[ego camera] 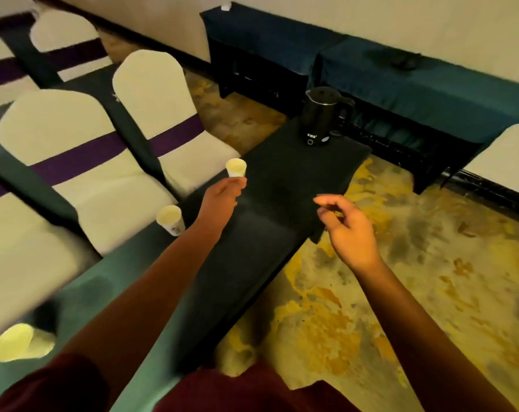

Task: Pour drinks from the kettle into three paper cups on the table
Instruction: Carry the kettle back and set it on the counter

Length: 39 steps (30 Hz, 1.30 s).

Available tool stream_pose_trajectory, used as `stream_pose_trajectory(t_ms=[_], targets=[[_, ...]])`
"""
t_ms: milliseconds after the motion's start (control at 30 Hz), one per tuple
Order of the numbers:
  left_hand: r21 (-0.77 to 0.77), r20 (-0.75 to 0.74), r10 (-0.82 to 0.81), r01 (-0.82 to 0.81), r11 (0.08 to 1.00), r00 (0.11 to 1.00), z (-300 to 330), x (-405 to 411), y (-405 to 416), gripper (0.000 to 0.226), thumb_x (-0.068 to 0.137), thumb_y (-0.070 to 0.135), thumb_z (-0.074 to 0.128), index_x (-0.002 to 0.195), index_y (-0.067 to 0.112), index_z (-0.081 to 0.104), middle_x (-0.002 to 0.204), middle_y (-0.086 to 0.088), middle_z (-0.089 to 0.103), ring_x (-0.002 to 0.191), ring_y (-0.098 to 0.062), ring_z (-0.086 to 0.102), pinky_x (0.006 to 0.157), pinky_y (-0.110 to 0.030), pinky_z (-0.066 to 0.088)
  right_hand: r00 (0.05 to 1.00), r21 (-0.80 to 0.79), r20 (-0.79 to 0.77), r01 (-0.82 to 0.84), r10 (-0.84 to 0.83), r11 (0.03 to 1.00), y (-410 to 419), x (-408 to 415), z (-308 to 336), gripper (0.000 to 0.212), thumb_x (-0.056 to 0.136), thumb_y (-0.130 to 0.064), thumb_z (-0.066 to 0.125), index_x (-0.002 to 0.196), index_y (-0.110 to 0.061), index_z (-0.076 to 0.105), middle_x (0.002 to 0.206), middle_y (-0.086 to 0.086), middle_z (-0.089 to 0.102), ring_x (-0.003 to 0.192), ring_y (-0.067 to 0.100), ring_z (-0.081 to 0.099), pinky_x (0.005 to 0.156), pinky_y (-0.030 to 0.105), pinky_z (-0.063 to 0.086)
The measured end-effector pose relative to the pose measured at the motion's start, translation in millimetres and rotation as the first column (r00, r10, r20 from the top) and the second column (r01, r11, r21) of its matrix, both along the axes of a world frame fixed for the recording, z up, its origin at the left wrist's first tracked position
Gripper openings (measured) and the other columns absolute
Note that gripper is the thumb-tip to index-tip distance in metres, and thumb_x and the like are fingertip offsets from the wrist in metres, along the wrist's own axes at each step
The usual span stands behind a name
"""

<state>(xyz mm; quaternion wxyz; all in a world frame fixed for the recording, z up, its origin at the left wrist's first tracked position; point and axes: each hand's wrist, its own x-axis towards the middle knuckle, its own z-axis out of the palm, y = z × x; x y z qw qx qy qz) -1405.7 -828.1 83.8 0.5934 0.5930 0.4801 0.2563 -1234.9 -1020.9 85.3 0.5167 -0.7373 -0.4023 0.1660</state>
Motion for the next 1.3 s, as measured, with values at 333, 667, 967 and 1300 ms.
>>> stream_pose_trajectory(t_ms=[333,667,967,1300], targets=[[-0.002,0.046,-0.171,0.171,0.985,0.984,-19.9,123.5,20.3,0.02,0.097,0.017,0.051,0.095,0.029,0.067,0.107,0.006,0.067,0.115,-0.017,0.061,0.095,-0.032,0.05,0.981,-0.03,-0.061,0.18,-0.182,0.983,-2.5,96.0,-2.6,0.023,0.087,-0.03,0.058,0.107,-0.025,0.07,0.119,-0.001,0.07,0.106,0.014,0.066,0.093,0.03,0.051],[-0.08,0.14,-0.183,0.195,0.977,0.973,-28.3,233.6,73.6,0.019,0.097,0.015,0.051,0.101,0.02,0.069,0.113,-0.004,0.07,0.111,-0.018,0.064,0.101,-0.04,0.049,0.957,-0.028,-0.135,0.255,-0.256,0.967,52.2,186.4,-2.4,0.018,0.095,-0.016,0.061,0.101,-0.03,0.069,0.114,-0.006,0.07,0.1,0.0,0.064,0.085,0.021,0.05],[-0.104,0.091,-0.145,0.154,0.982,0.985,-31.9,334.9,107.8,0.023,0.097,0.017,0.05,0.11,0.013,0.069,0.111,-0.004,0.072,0.107,-0.016,0.066,0.099,-0.039,0.051,0.948,-0.024,-0.163,0.274,-0.274,0.961,83.0,285.3,-13.8,0.016,0.094,-0.015,0.061,0.105,-0.022,0.071,0.117,-0.003,0.071,0.11,0.01,0.065,0.089,0.025,0.051],[-0.198,0.114,-0.002,0.025,0.98,0.993,-50.9,413.9,135.0,0.023,0.098,0.021,0.047,0.101,0.014,0.068,0.112,-0.014,0.07,0.109,-0.027,0.066,0.1,-0.044,0.051,0.977,-0.1,-0.139,0.149,-0.162,0.984,113.6,408.3,-19.0,0.019,0.096,-0.011,0.061,0.109,-0.016,0.072,0.111,-0.002,0.071,0.103,0.004,0.064,0.079,0.011,0.048]])
